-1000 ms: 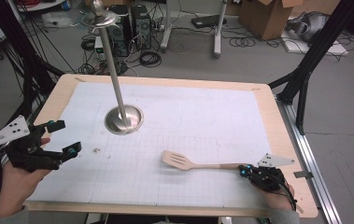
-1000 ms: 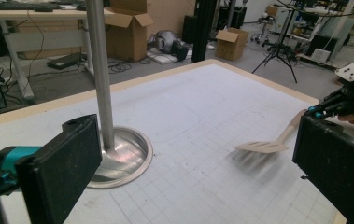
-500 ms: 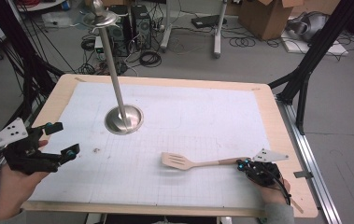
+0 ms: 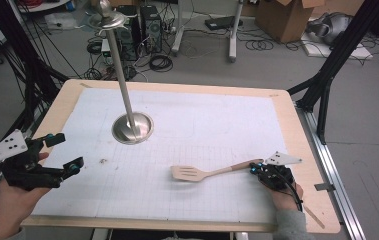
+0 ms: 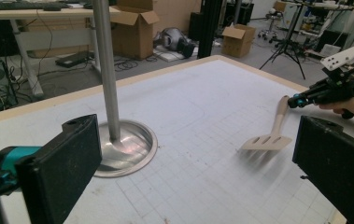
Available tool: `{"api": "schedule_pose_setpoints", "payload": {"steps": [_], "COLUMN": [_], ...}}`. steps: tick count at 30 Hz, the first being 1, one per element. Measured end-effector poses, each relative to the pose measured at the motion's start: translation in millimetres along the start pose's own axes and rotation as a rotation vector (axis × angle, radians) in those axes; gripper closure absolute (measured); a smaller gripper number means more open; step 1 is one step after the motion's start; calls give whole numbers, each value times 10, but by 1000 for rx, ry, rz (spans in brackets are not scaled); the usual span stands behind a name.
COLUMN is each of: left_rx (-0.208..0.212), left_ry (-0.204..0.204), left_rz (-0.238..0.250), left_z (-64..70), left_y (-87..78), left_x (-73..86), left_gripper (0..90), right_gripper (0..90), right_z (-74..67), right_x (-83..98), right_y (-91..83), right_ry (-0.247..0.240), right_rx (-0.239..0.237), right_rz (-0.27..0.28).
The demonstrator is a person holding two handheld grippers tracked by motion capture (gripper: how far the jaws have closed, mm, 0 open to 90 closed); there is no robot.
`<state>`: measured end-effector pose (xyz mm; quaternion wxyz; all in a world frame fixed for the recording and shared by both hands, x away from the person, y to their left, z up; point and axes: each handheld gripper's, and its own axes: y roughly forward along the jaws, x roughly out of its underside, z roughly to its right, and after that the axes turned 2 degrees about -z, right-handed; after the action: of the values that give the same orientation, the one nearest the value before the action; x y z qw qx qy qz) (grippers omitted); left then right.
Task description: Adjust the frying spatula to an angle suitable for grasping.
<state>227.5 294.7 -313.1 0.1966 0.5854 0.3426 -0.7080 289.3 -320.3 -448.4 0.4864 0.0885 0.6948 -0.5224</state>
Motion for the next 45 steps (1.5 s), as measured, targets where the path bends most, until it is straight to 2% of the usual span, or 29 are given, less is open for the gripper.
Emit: {"api": "schedule_pose_setpoints", "payload": {"steps": [4,8,11,23,29,33,40,45], "left_rx": [-1,-1,2,-3,3,-1,-3,-9], "left_ry": [1,2,3,3,2,-3,-1,-4], "left_rz": [0,-4,-7,-10,-12,-15,-20,-24], "left_z": [3,5,9,10,14,-10,10,5], "left_y": [-4,6,21,41,45,43,39,17], "left_x": [2,3,7,23,21,34,41,57], "left_gripper": [18,18,18,18,18,18,18,18], "right_gripper": [900,900,900,900,900,900,900,900], "right_z": [12,29,34,78,42,-62,-436,-630], "right_x": [-36,-86,-117,-234,-253,-373,-613,-711], "right_y": [54,111,156,302,292,251,408,564], "right_ry": [14,65,85,97,74,52,-49,-103], "right_rx": [2,-3,-3,6,18,-24,-111,-143], "right_rz": [7,8,9,11,15,58,54,20]}}
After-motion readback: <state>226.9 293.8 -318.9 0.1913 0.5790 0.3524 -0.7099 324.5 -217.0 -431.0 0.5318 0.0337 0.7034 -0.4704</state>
